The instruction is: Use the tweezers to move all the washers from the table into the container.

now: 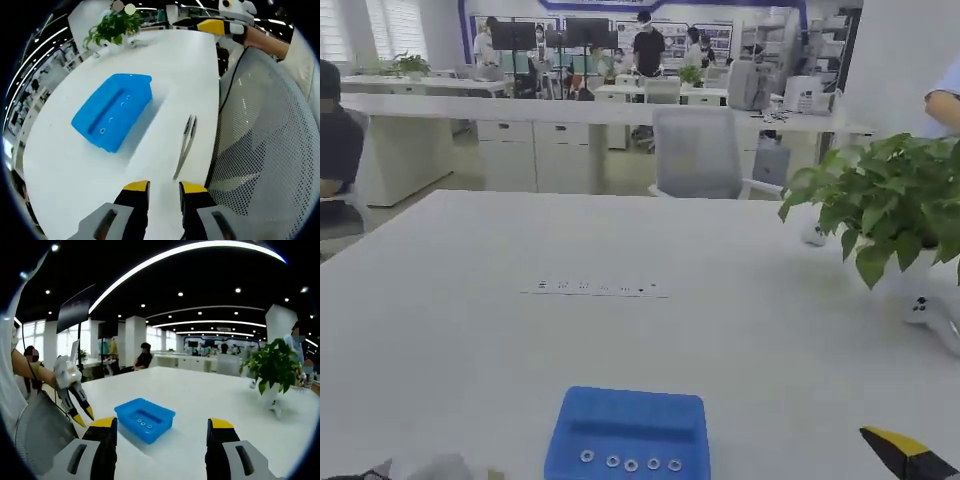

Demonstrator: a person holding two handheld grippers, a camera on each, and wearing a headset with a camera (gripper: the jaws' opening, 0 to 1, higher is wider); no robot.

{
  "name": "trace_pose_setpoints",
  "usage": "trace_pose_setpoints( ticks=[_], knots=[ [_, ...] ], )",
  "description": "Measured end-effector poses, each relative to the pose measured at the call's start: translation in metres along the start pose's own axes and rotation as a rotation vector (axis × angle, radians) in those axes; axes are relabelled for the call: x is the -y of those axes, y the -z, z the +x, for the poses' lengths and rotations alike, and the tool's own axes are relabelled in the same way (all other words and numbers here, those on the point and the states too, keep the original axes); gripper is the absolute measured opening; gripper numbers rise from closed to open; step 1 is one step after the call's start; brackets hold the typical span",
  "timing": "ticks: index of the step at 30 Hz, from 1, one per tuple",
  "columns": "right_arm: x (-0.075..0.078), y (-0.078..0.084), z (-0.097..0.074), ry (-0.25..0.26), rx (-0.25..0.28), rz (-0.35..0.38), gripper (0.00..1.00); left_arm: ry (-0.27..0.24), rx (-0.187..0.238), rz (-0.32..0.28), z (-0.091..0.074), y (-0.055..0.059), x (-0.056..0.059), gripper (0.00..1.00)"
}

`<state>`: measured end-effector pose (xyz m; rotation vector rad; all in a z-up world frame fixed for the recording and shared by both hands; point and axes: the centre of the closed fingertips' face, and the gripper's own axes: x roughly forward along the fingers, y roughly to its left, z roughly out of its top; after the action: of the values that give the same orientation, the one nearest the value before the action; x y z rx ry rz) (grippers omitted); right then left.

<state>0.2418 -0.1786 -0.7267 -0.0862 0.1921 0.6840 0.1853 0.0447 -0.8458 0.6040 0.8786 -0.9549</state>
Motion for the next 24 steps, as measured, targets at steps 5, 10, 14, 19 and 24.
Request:
trace_pose_setpoints(
  ticks=[5,10,14,19,24],
  knots=[
    [0.007,0.003,0.000,0.037,-0.016,-0.018,0.81,-0.162,0.202,-0.178,-0.036,-0.008,-0.020,0.41],
    [0.012,-0.003,-0.002,0.072,0.012,-0.016,0.87,-0.322,0.433,-0.301,-0.081,-0.018,-0.040,0.58],
    [0.014,-0.006,-0.004,0.087,0.025,-0.007,0.89,-0.456,0.605,-0.354,-0.119,-0.025,-0.059,0.69],
    [0.015,-0.011,-0.006,0.108,0.049,-0.030,0.93,-0.536,0.809,-0.450,-0.146,-0.039,-0.070,0.91],
    [0.022,-0.014,-0.009,0.149,0.062,-0.041,0.99,-0.556,0.928,-0.485,-0.151,-0.052,-0.075,0.99]
  ],
)
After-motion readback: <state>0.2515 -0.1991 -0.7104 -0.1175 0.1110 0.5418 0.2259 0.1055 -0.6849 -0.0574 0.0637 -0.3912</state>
